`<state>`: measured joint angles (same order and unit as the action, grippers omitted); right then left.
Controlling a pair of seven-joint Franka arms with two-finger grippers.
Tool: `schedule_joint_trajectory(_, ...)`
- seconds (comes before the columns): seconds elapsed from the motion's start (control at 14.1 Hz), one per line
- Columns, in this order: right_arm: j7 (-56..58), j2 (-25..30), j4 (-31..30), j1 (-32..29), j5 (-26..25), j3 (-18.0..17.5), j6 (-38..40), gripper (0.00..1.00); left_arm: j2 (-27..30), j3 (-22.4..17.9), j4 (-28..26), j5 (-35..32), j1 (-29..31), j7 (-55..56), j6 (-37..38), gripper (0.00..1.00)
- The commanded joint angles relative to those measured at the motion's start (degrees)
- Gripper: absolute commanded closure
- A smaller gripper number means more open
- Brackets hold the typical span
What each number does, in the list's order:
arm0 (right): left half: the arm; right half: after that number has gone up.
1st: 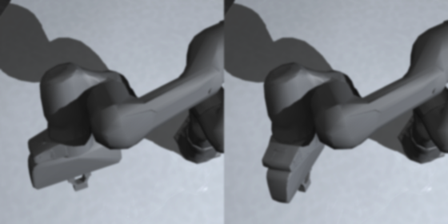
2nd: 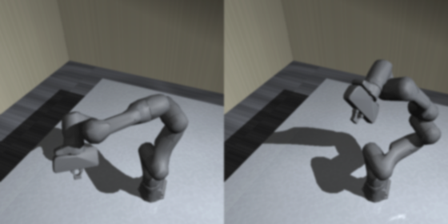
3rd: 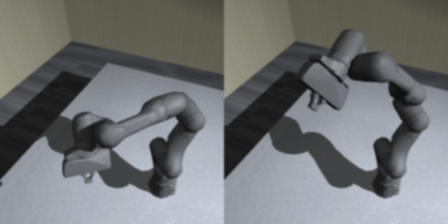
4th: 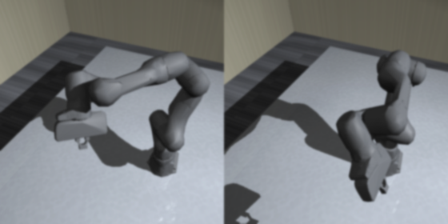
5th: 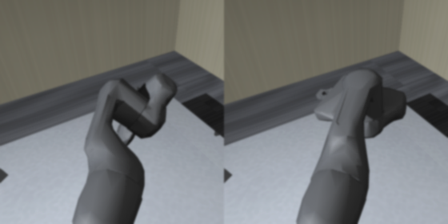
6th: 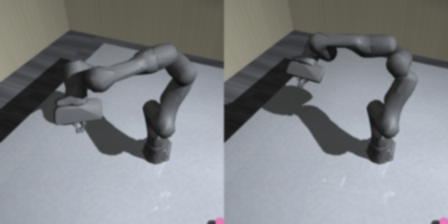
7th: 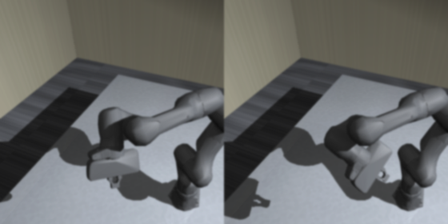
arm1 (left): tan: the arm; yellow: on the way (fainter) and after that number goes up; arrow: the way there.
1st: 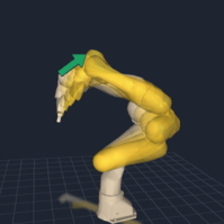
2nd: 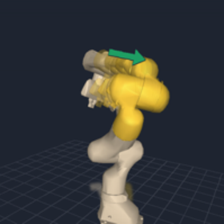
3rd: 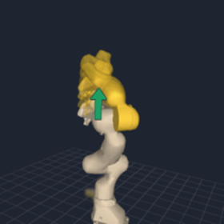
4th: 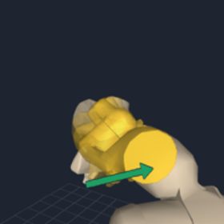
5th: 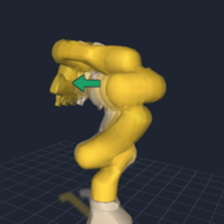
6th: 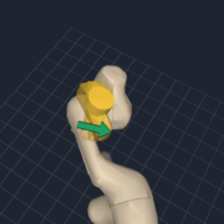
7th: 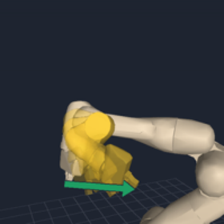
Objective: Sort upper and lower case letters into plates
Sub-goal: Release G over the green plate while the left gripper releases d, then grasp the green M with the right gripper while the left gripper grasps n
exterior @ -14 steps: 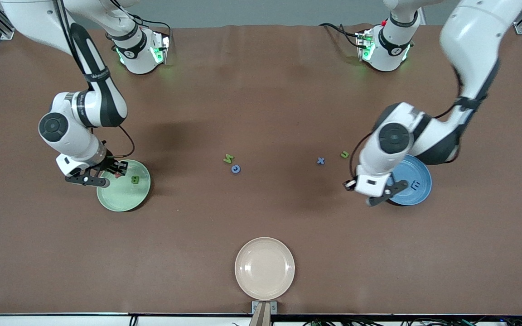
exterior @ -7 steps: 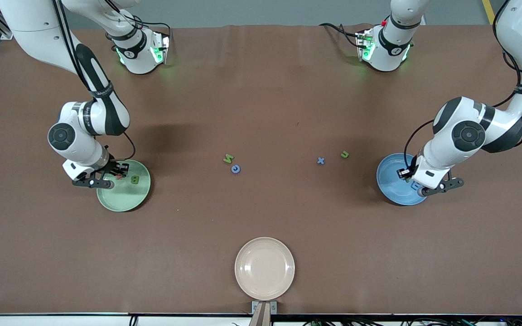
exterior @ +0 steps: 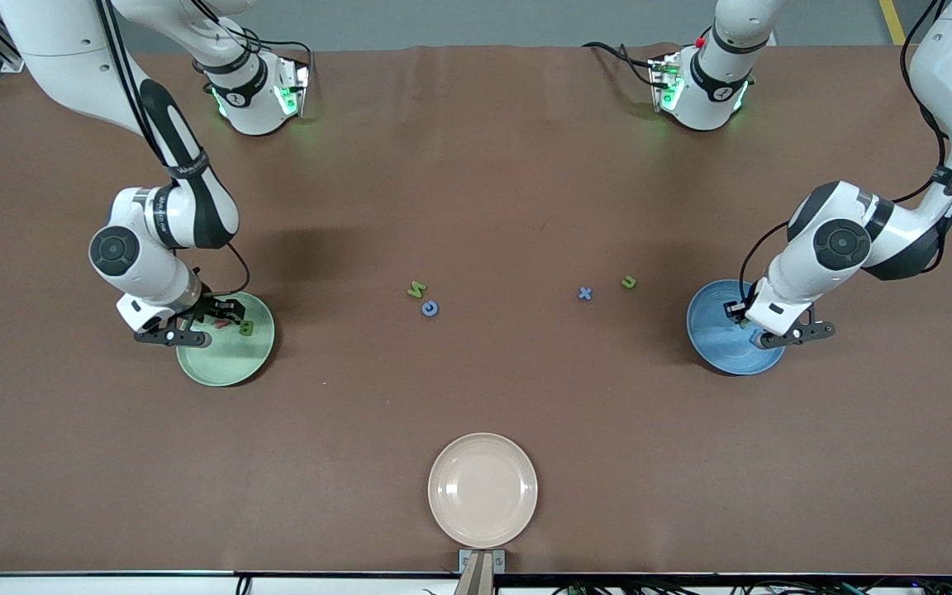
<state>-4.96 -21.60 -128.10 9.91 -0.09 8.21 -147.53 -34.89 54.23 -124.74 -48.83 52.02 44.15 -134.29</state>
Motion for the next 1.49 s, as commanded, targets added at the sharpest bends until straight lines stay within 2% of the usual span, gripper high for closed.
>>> schedule_joint_trajectory(0.0,-5.6,3.7,2.7,0.6,0.7,-2.7,8.3,0.0,-1.5,-0.4,-0.4,-2.4,0.7,0.2,-1.2,0.95)
schedule_joint_trajectory(0.14,-14.6,6.2,5.0,3.7,0.7,-3.8,14.4,0.0,-1.6,-0.4,-0.5,-2.5,0.7,0.2,-1.2,0.94)
schedule_joint_trajectory(0.28,-24.9,7.1,5.1,9.9,0.8,-3.7,14.5,0.0,-1.5,-0.4,-0.5,-2.5,0.7,0.3,-1.2,0.9)
schedule_joint_trajectory(0.35,-29.7,7.0,5.1,12.6,0.8,-3.7,14.1,0.0,-1.2,-0.4,-0.5,-2.5,0.7,0.4,-1.2,0.76)
schedule_joint_trajectory(0.42,-33.3,6.7,5.1,15.4,0.9,-3.7,13.7,0.0,-0.8,-0.3,-0.4,-2.5,0.7,0.8,-1.2,0.57)
schedule_joint_trajectory(0.5,-37.1,6.6,5.1,18.0,1.6,-3.7,12.4,0.0,0.0,0.0,-0.3,-2.5,0.7,0.8,-1.1,0.25)
schedule_joint_trajectory(0.57,-40.1,6.4,5.1,20.7,2.6,-3.7,11.1,0.0,0.6,0.5,-0.2,-2.4,0.7,0.8,-1.0,0.09)
schedule_joint_trajectory(0.64,-42.0,6.1,5.1,22.8,3.7,-3.7,9.4,0.0,0.7,2.2,-0.1,-2.1,0.7,1.1,-0.4,0.03)
schedule_joint_trajectory(0.85,-48.3,3.7,5.1,28.6,4.7,-3.7,4.3,0.0,1.0,8.3,0.9,0.5,0.7,5.8,4.1,0.0)
schedule_joint_trajectory(1.06,-53.0,0.9,5.4,32.4,4.7,-3.7,0.5,0.02,0.4,14.3,1.0,2.6,0.4,20.6,6.1,0.0)
schedule_joint_trajectory(1.42,-58.8,-5.5,10.4,35.6,4.7,-3.6,-0.1,0.08,-1.8,14.5,0.9,3.7,-7.8,47.7,6.0,0.0)
